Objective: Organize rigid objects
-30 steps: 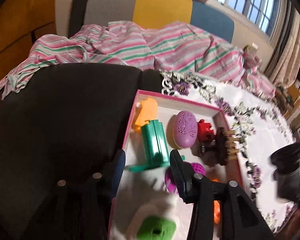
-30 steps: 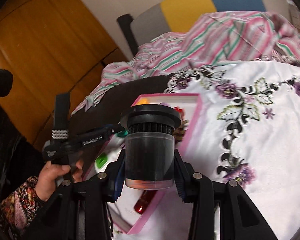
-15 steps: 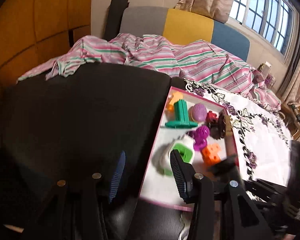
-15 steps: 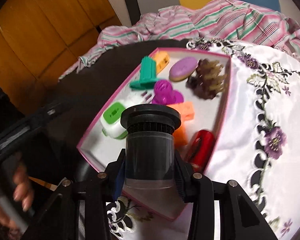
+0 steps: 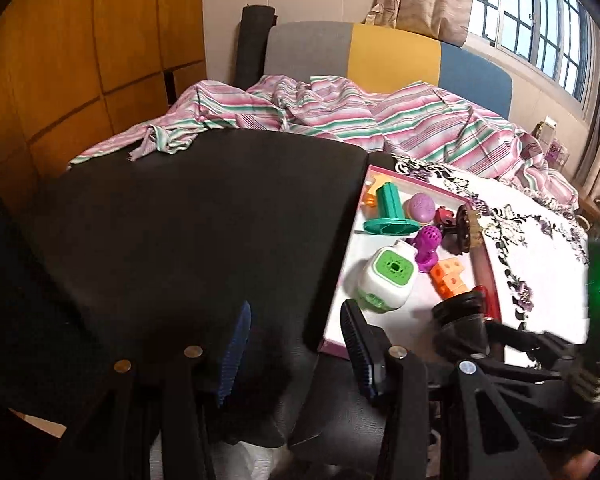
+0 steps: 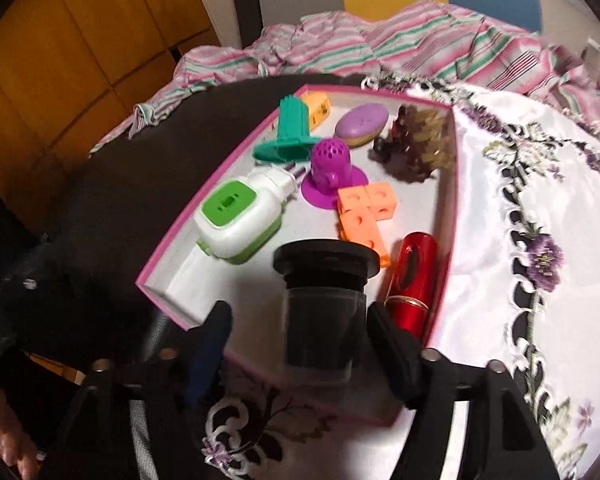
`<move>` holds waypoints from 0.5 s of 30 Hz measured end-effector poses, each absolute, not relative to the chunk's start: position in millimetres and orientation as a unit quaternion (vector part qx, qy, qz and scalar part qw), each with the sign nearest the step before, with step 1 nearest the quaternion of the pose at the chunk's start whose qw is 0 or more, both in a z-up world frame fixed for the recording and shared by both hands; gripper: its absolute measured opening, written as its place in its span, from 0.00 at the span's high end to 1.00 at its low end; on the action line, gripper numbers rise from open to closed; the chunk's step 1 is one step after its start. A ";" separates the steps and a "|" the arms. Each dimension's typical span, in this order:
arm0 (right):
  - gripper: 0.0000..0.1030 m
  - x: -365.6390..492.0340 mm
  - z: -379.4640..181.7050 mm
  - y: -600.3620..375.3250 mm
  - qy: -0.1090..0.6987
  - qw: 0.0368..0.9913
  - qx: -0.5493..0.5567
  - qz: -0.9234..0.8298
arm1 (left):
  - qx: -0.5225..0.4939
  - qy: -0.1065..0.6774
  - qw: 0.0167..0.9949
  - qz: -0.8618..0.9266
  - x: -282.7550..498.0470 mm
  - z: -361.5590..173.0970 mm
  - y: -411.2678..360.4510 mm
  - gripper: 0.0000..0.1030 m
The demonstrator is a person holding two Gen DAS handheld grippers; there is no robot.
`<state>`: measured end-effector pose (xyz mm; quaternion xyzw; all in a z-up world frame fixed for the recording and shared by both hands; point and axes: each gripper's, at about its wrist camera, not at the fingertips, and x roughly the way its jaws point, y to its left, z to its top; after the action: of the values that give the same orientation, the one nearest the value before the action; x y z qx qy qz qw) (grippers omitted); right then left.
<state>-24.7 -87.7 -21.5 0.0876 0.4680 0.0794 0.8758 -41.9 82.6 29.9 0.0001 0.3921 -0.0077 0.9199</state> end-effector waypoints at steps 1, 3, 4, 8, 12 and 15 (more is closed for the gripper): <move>0.24 -29.1 -15.7 -87.4 0.458 0.882 0.087 0.073 | 0.003 0.389 0.921 -0.005 -43.7 30.1 82.9 0.54; 0.17 -36.2 -5.6 -86.4 0.443 0.890 0.087 0.061 | 0.007 0.385 0.923 0.000 -46.8 30.7 83.5 0.54; 0.13 -38.9 -1.0 -85.2 0.436 0.894 0.086 0.055 | 0.010 0.383 0.924 0.002 -48.1 31.3 83.7 0.54; 0.11 -44.2 13.6 -78.0 0.423 0.902 0.072 0.039 | 0.009 0.387 0.922 0.006 -48.7 33.4 85.0 0.54; 0.06 -46.0 27.2 -67.8 0.419 0.906 0.051 0.014 | 0.015 0.376 0.926 0.024 -50.2 37.9 86.9 0.54; 0.03 -46.3 32.1 -66.5 0.421 0.906 0.050 -0.009 | 0.013 0.385 0.922 0.023 -48.0 38.9 90.2 0.54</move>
<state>-46.3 -66.5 32.1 0.0505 0.4211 -0.0088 0.9055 -48.0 90.2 38.9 0.0127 0.3854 0.0227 0.9224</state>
